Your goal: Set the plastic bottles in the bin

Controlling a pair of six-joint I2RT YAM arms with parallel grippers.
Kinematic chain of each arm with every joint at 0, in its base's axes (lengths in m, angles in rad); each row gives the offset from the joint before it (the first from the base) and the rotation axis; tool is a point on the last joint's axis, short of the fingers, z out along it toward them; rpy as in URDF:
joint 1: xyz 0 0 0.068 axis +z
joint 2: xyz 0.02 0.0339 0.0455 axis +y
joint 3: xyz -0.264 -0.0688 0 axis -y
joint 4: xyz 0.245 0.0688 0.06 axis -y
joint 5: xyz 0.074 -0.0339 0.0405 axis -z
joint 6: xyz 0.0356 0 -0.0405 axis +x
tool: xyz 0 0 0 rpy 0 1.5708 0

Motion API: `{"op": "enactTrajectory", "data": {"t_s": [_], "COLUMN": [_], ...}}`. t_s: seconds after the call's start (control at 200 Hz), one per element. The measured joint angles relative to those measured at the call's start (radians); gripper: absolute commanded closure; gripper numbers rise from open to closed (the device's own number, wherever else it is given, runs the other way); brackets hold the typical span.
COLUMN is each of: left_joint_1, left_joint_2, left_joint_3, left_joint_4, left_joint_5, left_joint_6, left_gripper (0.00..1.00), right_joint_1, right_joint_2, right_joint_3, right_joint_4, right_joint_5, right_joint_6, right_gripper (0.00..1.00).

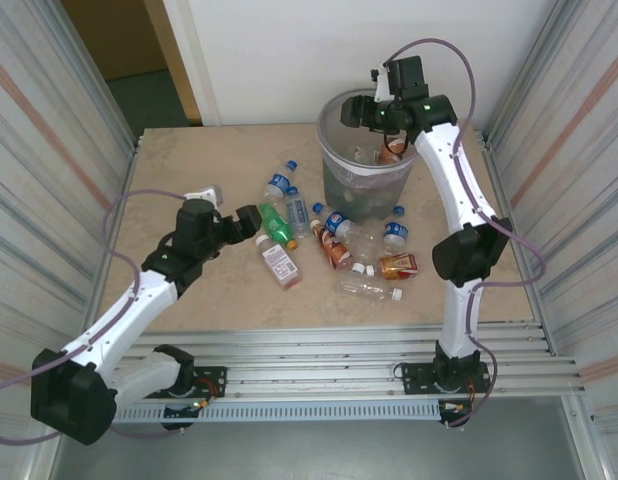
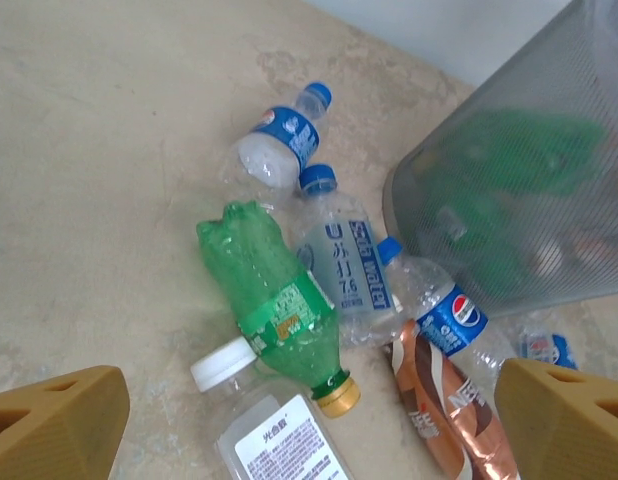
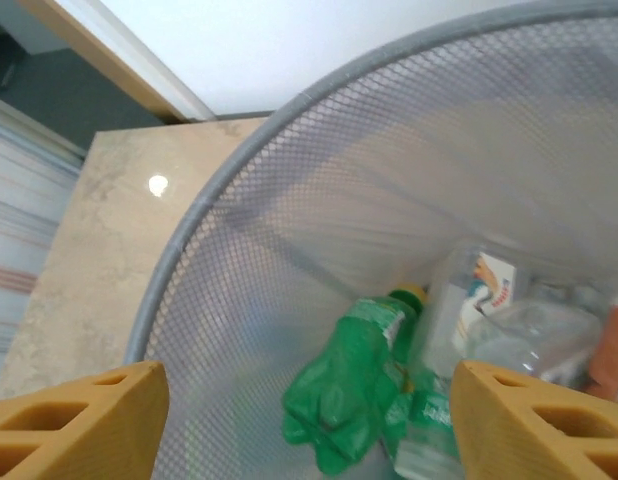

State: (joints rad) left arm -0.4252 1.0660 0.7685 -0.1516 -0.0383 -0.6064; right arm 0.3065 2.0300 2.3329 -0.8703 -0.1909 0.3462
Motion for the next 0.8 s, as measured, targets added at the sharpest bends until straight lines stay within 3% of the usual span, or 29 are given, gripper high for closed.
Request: {"op": "enactTrajectory", "data": {"t_s": [0.286,0.586,0.797], "left_joint_1": [-0.130,-0.227,-0.249], "left_joint_2": [0.111,0.259,0.357], "left_joint_3": [-0.013,-0.012,0.024], "left_joint_4": [-0.042,-0.060,-0.076], "left_joint_5": [-0.056,-0.091,-0.121], "left_joint_6": [-0.032,-0.075,-0.091], "left_gripper": [0.01,0.01,0.01], "right_joint_1": [0.016,0.017,0.020], "right_joint_2": [-0.296,-0.611,-0.738], "right_joint_3": [-0.390,-0.784,-0.933], "right_joint_4": [0.045,0.130,0.114], "right_joint_5": [0.124,0.259,0.349], "right_joint_6": [-0.023,-0.010,0.014], "right_gripper": [0.01,0.02,0.02]}}
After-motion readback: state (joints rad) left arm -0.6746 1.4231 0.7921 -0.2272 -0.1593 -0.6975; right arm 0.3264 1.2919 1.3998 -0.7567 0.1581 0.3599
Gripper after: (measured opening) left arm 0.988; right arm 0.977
